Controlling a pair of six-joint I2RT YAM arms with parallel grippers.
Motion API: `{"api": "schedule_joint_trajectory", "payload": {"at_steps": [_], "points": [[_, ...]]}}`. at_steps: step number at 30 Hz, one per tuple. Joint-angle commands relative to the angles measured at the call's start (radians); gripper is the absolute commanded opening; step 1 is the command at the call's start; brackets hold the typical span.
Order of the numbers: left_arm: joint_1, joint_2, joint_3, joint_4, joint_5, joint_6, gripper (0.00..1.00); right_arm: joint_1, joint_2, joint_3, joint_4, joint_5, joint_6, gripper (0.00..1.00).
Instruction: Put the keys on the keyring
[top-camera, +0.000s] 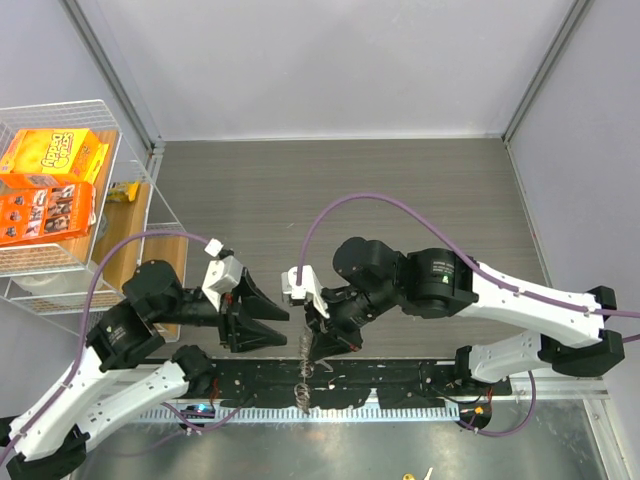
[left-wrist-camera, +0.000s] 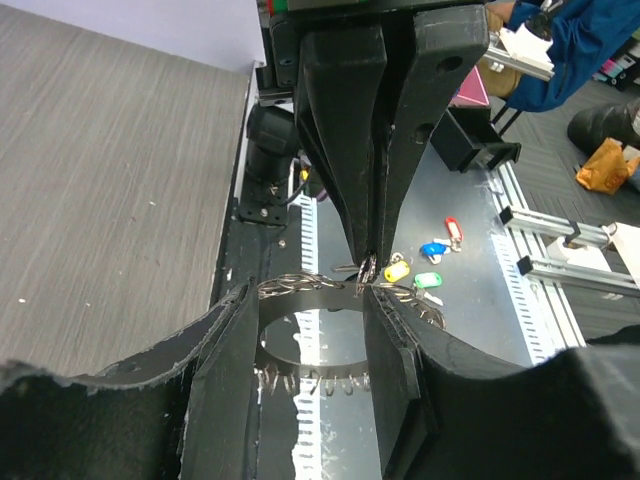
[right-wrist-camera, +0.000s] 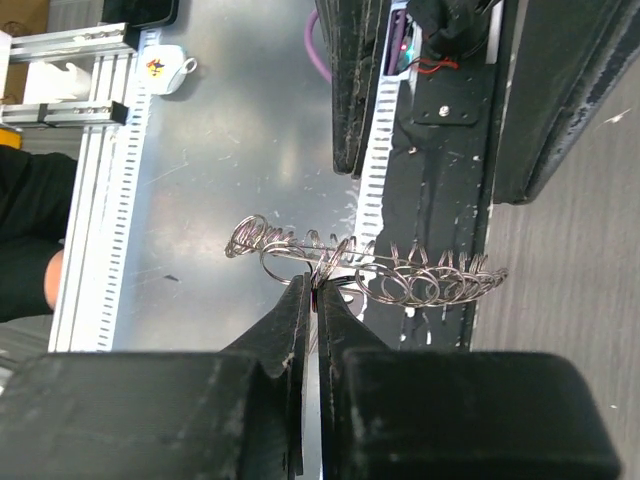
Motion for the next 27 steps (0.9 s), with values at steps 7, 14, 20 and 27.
{"api": "schedule_joint_trajectory", "payload": {"at_steps": [7,14,20,27], "points": [[-0.008,0.028,0.01,-0.028,0.094,0.046,0.48,-0.063,0.013,-0.019,0.11,-0.14,0.081,0.06],[-0.016,0.042,-0.002,-0.029,0.114,0.059,0.47,-0.11,0.072,0.017,0.128,-0.212,0.066,0.06],[-0.016,0.057,0.004,-0.043,0.115,0.077,0.47,-0.12,0.115,0.072,0.102,-0.229,0.038,0.06],[-0.016,0.065,0.007,-0.063,0.106,0.097,0.46,-0.121,0.126,0.098,0.085,-0.237,0.023,0.06]]}}
